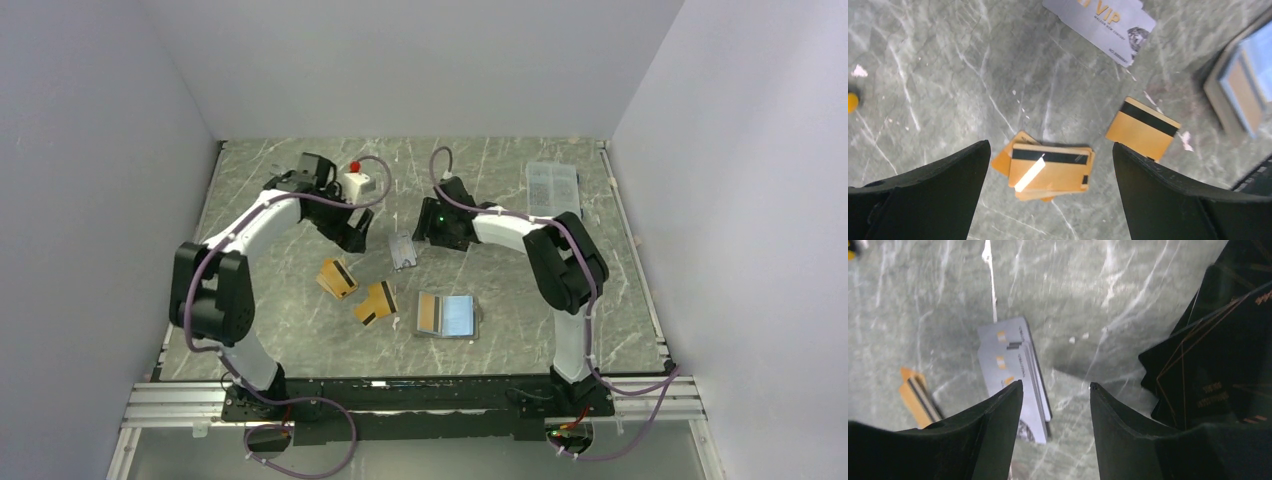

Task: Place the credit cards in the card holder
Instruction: Pick up the credit card from the center of the board.

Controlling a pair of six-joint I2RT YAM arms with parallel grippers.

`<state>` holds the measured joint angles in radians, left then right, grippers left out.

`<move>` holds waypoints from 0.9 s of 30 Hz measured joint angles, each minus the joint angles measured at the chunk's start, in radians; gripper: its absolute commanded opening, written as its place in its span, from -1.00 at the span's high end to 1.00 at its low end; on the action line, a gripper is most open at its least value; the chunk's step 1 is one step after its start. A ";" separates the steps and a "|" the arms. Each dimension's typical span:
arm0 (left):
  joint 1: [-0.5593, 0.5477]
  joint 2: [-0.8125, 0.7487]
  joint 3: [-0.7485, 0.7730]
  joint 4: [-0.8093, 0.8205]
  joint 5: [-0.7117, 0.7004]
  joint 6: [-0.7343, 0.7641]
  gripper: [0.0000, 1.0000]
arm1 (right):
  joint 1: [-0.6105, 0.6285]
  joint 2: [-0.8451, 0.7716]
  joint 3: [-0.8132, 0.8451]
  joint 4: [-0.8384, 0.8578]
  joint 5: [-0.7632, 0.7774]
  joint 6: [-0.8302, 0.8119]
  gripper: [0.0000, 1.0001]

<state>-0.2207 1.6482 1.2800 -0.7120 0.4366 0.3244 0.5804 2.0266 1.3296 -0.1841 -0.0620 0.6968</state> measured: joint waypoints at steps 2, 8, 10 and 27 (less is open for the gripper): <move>-0.038 0.043 0.006 0.023 -0.047 0.025 -0.99 | -0.016 -0.032 -0.072 0.066 -0.067 0.018 -0.09; -0.117 0.175 0.038 0.090 -0.219 0.113 -0.82 | -0.049 -0.047 -0.169 0.225 -0.255 0.056 -0.03; -0.136 0.206 0.064 0.105 -0.252 0.129 -0.82 | -0.051 -0.043 -0.175 0.240 -0.282 0.058 -0.01; -0.287 0.394 0.251 0.129 -0.409 0.190 -0.83 | -0.083 -0.041 -0.294 0.444 -0.368 0.120 0.16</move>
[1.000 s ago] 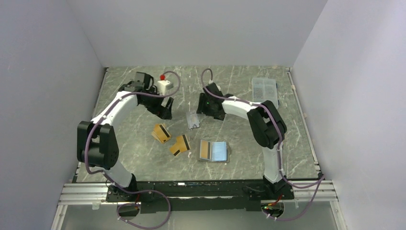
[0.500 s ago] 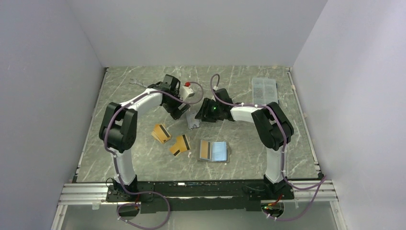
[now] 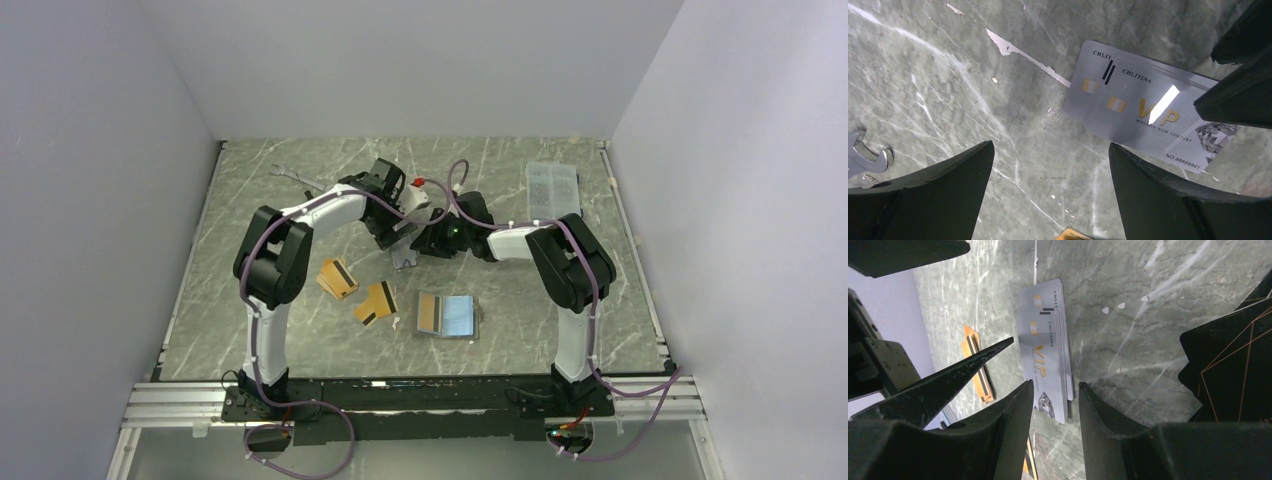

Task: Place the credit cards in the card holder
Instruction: Pick up the credit card from the center of the board.

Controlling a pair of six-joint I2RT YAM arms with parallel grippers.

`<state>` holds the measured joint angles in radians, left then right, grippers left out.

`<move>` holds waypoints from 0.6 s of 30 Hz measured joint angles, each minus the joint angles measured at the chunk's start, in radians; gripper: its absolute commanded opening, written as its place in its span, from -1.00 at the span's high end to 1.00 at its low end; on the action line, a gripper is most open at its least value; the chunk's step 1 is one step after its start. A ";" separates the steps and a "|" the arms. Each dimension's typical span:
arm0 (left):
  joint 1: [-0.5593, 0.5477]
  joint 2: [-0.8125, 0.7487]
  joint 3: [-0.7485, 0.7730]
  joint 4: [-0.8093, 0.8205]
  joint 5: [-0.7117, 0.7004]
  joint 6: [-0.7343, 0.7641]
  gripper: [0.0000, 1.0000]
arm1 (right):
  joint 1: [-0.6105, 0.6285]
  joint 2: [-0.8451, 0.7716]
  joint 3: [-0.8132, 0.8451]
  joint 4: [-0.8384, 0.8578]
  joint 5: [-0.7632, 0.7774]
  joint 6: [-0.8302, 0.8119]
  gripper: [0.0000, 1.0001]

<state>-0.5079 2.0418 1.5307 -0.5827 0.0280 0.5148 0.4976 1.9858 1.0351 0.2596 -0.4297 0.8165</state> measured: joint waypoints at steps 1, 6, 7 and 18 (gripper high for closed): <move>-0.002 0.006 0.003 0.000 -0.003 0.002 -0.83 | -0.002 0.000 -0.008 0.014 -0.004 0.006 0.16; -0.008 0.024 0.009 0.000 -0.011 0.009 -0.83 | -0.016 0.006 -0.043 0.085 -0.040 0.037 0.17; -0.010 0.027 0.009 0.000 -0.013 0.009 -0.82 | -0.017 0.008 -0.048 0.096 -0.047 0.042 0.17; -0.020 0.033 0.022 -0.010 -0.021 0.016 -0.82 | -0.025 0.029 -0.083 0.197 -0.086 0.085 0.23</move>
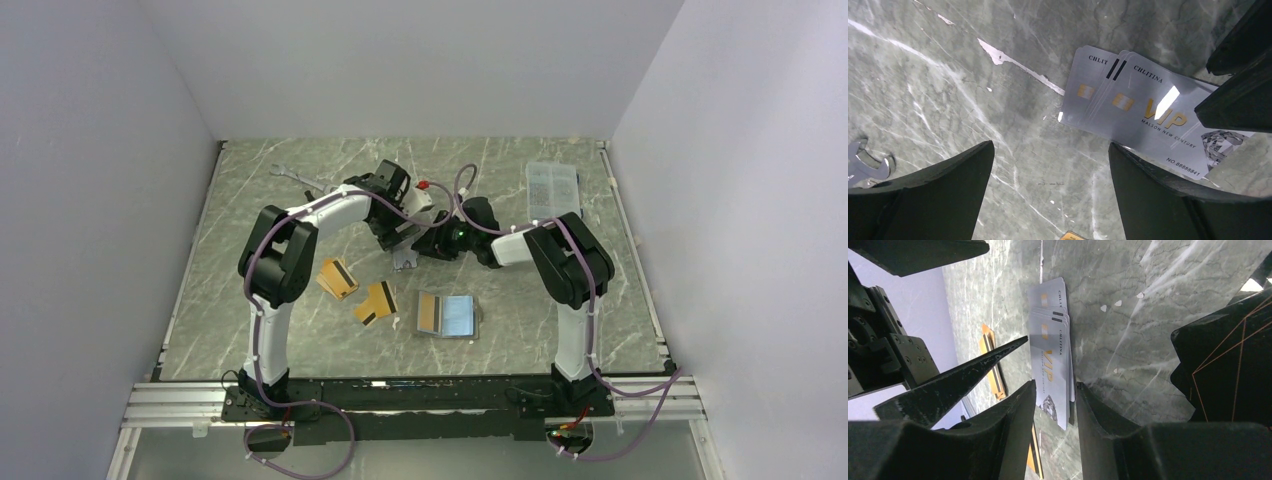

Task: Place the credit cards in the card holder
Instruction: Pick up the credit card from the center of the board.

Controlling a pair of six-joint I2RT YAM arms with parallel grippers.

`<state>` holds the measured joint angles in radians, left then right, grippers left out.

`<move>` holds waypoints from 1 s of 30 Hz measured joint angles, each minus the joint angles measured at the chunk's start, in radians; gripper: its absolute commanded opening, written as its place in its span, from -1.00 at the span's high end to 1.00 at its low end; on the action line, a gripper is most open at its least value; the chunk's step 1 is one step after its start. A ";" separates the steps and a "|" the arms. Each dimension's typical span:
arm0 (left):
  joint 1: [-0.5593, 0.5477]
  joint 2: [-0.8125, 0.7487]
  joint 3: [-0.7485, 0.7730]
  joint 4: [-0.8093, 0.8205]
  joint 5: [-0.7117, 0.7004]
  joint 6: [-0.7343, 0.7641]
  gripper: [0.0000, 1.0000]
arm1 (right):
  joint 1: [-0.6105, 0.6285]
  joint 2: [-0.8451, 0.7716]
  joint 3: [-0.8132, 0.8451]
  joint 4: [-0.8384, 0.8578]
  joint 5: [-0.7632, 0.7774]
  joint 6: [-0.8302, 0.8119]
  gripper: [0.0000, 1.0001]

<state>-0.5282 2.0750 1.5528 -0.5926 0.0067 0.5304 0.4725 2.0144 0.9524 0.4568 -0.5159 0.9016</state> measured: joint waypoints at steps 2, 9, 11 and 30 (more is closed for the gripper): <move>-0.001 0.000 0.009 -0.003 0.000 0.000 -0.82 | -0.001 0.002 -0.005 0.010 -0.002 0.005 0.24; -0.002 0.000 0.018 -0.021 0.024 0.000 -0.82 | -0.001 0.002 -0.012 0.024 0.001 0.008 0.26; -0.002 0.000 0.018 -0.020 0.031 0.000 -0.82 | -0.001 0.002 -0.012 0.024 0.001 0.008 0.27; -0.016 0.016 0.033 -0.018 0.028 0.006 -0.80 | -0.002 0.032 -0.012 0.078 -0.029 0.045 0.29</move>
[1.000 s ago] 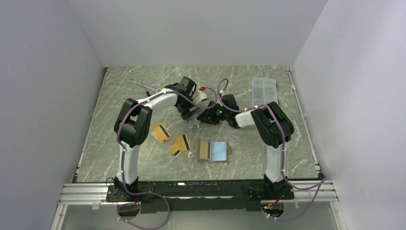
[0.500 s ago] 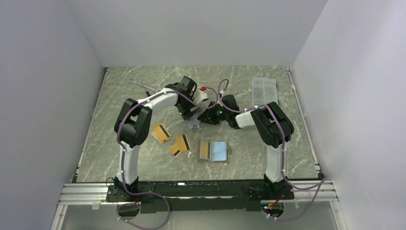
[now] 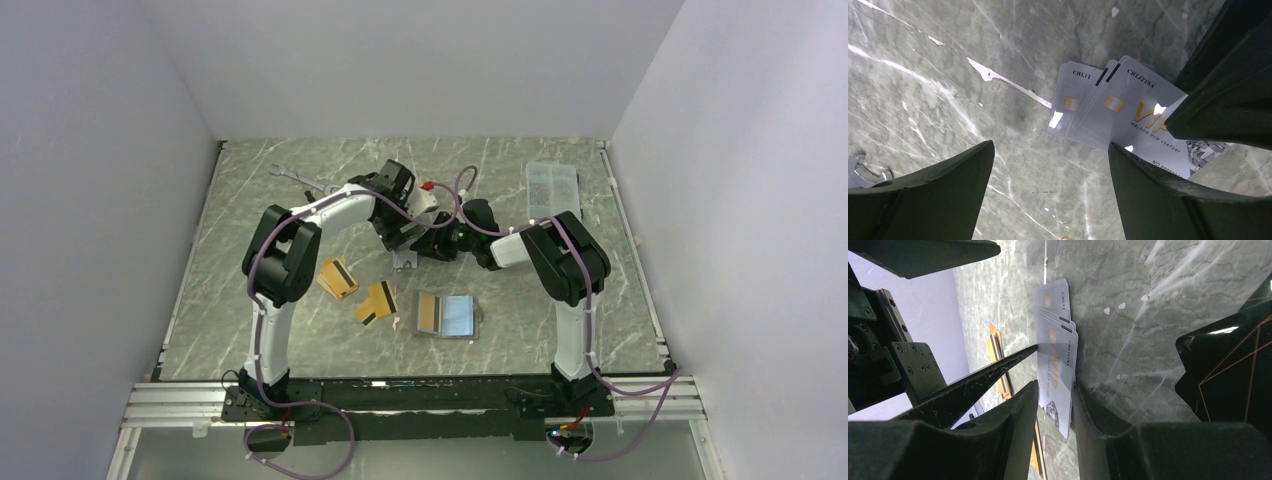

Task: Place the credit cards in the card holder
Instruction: Pick up the credit card from the center of the board.

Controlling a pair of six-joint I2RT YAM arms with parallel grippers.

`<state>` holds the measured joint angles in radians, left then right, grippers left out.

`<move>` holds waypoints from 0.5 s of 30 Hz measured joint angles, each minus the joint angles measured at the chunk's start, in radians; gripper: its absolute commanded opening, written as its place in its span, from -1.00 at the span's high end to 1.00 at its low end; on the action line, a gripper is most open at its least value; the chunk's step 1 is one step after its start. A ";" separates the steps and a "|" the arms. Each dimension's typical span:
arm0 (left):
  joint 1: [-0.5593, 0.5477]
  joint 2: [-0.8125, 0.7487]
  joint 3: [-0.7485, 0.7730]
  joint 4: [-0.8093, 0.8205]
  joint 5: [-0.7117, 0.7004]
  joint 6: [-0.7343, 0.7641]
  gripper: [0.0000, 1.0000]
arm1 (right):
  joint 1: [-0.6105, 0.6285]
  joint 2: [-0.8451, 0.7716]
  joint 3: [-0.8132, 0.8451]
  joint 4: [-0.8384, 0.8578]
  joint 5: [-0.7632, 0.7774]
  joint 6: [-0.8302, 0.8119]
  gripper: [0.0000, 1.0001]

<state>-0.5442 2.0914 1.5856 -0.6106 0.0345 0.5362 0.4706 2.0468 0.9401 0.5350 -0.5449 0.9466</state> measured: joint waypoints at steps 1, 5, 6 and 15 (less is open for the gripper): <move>-0.001 0.003 0.005 -0.001 0.000 0.001 -0.80 | 0.000 0.001 0.000 0.002 -0.001 0.000 0.29; -0.002 0.018 0.029 -0.007 -0.003 0.003 -0.80 | 0.000 0.002 -0.002 0.008 -0.002 0.004 0.31; -0.002 0.021 0.033 -0.007 -0.005 0.003 -0.79 | 0.000 0.003 -0.004 0.011 -0.002 0.005 0.31; -0.003 0.036 0.055 -0.019 -0.002 0.007 -0.76 | -0.007 0.016 -0.030 0.072 -0.007 0.042 0.39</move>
<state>-0.5472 2.1273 1.6405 -0.6300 0.0330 0.5430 0.4633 2.0628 0.9100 0.6067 -0.5522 0.9886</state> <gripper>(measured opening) 0.883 0.309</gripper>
